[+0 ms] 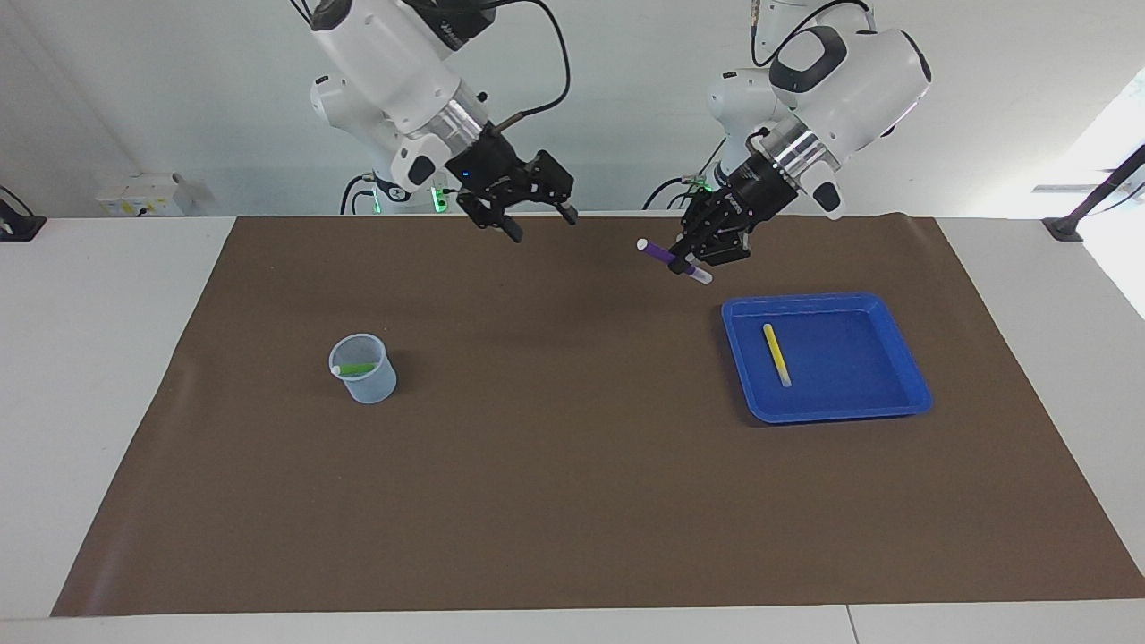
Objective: Right arm passes pens to left for tray arrangement
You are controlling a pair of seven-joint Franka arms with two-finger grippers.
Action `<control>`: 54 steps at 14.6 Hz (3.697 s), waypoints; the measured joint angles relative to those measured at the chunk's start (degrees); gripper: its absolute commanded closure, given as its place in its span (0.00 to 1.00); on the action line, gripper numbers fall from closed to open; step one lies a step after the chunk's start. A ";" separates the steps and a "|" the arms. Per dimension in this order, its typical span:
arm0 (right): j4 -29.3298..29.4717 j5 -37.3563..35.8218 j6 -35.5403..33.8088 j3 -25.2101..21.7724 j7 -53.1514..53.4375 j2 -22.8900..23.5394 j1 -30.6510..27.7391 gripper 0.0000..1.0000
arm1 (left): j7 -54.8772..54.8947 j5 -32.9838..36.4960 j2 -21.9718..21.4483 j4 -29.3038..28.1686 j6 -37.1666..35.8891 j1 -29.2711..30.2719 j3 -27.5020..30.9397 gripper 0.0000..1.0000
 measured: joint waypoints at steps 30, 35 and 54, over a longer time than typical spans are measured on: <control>-9.43 -23.09 10.68 0.06 -56.94 13.87 -20.18 0.47 | 83.66 45.18 16.54 -12.00 -1.67 18.50 -0.41 0.01; -10.10 -23.09 10.74 0.06 -57.30 13.42 -20.67 0.48 | 83.74 45.23 16.54 -12.08 -1.65 18.50 -0.39 0.00; -10.19 -23.09 12.35 0.27 -58.63 12.88 -20.66 0.60 | 67.62 38.23 13.53 6.88 -25.66 16.33 -1.23 0.00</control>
